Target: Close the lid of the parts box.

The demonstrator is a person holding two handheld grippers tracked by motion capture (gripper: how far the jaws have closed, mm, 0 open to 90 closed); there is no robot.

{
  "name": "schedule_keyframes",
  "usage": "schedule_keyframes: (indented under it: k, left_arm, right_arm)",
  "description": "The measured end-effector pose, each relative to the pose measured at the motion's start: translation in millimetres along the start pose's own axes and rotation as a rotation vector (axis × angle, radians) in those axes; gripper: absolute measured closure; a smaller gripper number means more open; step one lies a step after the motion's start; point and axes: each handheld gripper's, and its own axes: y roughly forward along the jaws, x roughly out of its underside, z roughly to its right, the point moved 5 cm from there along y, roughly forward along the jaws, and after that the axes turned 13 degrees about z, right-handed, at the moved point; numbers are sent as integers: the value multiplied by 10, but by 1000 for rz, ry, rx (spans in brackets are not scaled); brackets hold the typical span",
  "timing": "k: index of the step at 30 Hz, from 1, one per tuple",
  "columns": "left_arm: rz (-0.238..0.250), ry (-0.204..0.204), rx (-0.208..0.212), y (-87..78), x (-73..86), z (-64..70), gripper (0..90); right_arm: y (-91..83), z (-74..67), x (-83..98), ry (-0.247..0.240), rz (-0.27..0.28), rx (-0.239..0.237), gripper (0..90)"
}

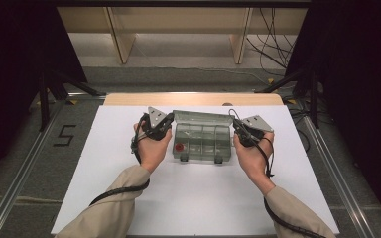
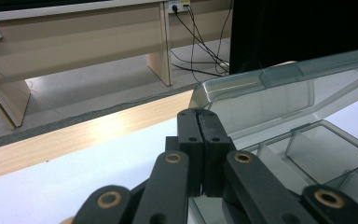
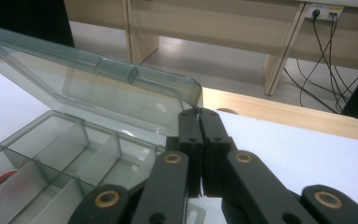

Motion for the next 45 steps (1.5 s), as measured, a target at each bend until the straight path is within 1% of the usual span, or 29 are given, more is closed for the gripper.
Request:
schedule_keyframes:
  k: [1, 2, 4, 5, 8, 10, 12, 13, 14, 15, 17, 18, 21, 23, 26, 27, 28, 29, 31, 33, 35, 37, 39, 40, 41, 43, 45]
  left_arm:
    - [1, -2, 0, -2, 2, 4, 889]
    - [1, 1, 0, -6, 6, 5, 888]
    - [3, 5, 0, -10, 9, 6, 888]
    - [5, 4, -2, -11, 12, 9, 889]
    - [7, 3, -3, -17, 19, 13, 889]
    - [5, 8, -3, -23, 24, 13, 889]
    - [2, 0, 0, -30, 34, 27, 889]
    - [3, 4, -1, -34, 37, 28, 890]
    - [3, 4, -3, -38, 41, 31, 890]
    - [2, 7, -2, -42, 44, 31, 891]
    - [7, 12, -2, -47, 51, 31, 891]
    - [8, 9, -1, -48, 54, 33, 891]
    - [5, 3, 5, -55, 62, 33, 891]
    - [3, 11, 7, -61, 65, 29, 891]
    - [7, 9, 6, -65, 70, 35, 892]
    - [7, 10, 8, -68, 73, 35, 892]
    - [6, 8, 7, -71, 76, 37, 892]
    - [5, 8, 8, -76, 78, 39, 893]
    - [3, 10, 10, -81, 82, 41, 892]
    - [4, 11, 10, -85, 86, 42, 892]
    - [5, 11, 10, -87, 88, 44, 892]
    - [4, 17, 9, -87, 90, 44, 891]
    - [2, 13, 9, -90, 93, 47, 892]
    - [2, 8, 8, -92, 93, 47, 892]
    - [-1, 7, 8, -96, 94, 44, 892]
    - [-2, 10, 7, -99, 99, 45, 892]
    - [-1, 7, 8, -96, 98, 46, 893]
  right_arm:
    - [-2, -4, 1, 5, 0, 4, 894]
    - [-5, -1, 3, -4, 0, 1, 894]
    - [-15, -13, 11, 5, -11, -3, 894]
    - [-12, -3, 10, -11, 0, 3, 894]
    - [-19, -6, 15, -12, -1, -1, 894]
    - [-25, -15, 15, -5, -3, -3, 894]
    - [-32, -19, 23, -11, -7, -6, 894]
    - [-32, -19, 25, -10, -2, -3, 894]
    - [-34, -9, 27, -23, -6, 5, 894]
    - [-31, -13, 28, -22, 3, -1, 894]
    - [-34, -15, 31, -20, 2, -3, 894]
    - [-39, -19, 31, -15, -1, -6, 894]
    - [-41, -17, 37, -20, 1, -5, 894]
    - [-47, -19, 38, -22, -2, -6, 894]
    - [-58, -30, 45, -9, -14, -15, 894]
    - [-58, -31, 46, -10, -12, -12, 894]
    - [-52, -20, 44, -23, 1, -3, 894]
    - [-64, -21, 47, -22, -14, 0, 894]
    - [-69, -24, 50, -20, -16, -1, 895]
    - [-70, -18, 54, -30, -12, -3, 895]
    - [-71, -23, 57, -26, -9, -13, 896]
    - [-73, -26, 68, -28, -16, -14, 900]
    - [-77, -45, 94, -36, -28, -26, 900]
    - [-67, -63, 102, -31, -21, -24, 900]
    - [-71, -78, 105, -25, -29, -29, 900]
    - [-58, -73, 98, -37, -25, -23, 900]
    - [-62, -64, 105, -38, -30, -22, 900]
